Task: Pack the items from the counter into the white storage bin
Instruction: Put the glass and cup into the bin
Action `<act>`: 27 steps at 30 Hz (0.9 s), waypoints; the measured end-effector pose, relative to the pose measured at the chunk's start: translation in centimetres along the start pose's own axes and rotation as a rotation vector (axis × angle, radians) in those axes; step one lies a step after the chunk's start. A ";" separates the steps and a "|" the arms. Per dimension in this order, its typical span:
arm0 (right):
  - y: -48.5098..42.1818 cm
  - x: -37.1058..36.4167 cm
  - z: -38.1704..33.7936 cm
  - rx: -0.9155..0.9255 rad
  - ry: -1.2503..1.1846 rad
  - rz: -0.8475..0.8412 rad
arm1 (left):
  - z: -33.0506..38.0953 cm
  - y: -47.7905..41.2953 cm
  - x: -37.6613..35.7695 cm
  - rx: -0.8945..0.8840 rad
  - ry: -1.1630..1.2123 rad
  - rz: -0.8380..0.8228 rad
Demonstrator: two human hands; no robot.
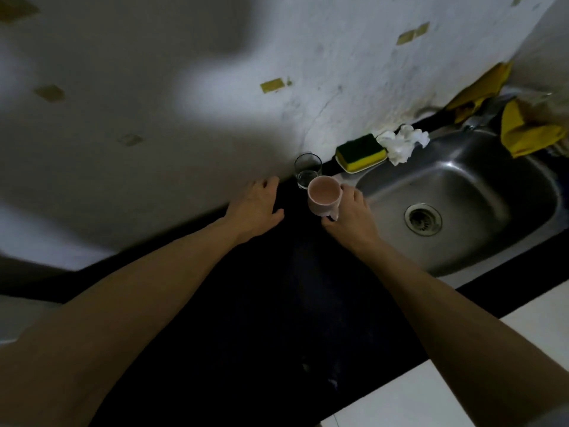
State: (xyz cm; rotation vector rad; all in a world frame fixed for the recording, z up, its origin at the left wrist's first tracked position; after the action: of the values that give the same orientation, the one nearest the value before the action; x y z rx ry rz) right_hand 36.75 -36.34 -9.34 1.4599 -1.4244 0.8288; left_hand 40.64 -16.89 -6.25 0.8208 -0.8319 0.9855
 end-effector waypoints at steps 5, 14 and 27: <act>-3.5 -1.1 0.1 -0.015 -0.024 -0.022 | 0.4 -4.8 -0.4 0.015 -0.001 0.030; -7.5 -2.8 -0.2 0.046 0.052 -0.093 | 0.3 -10.2 -2.5 0.053 0.145 -0.041; -7.4 -3.1 0.2 0.077 0.087 -0.118 | 2.7 -14.6 -2.8 -0.083 0.134 -0.124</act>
State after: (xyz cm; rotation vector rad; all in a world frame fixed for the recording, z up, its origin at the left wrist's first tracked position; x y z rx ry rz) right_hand 43.66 -35.94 -13.33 1.5322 -1.2415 0.8701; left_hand 52.71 -25.04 -10.45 0.7179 -0.6938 0.8804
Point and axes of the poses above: each hand's wrist, its own y-axis away from the middle knuckle, its own x-axis out of the back of the hand, z = x × y, the point moved 7 cm from there along -y, towards the middle knuckle, and after that the axes turned 13 degrees about y, right-handed, at the moved point
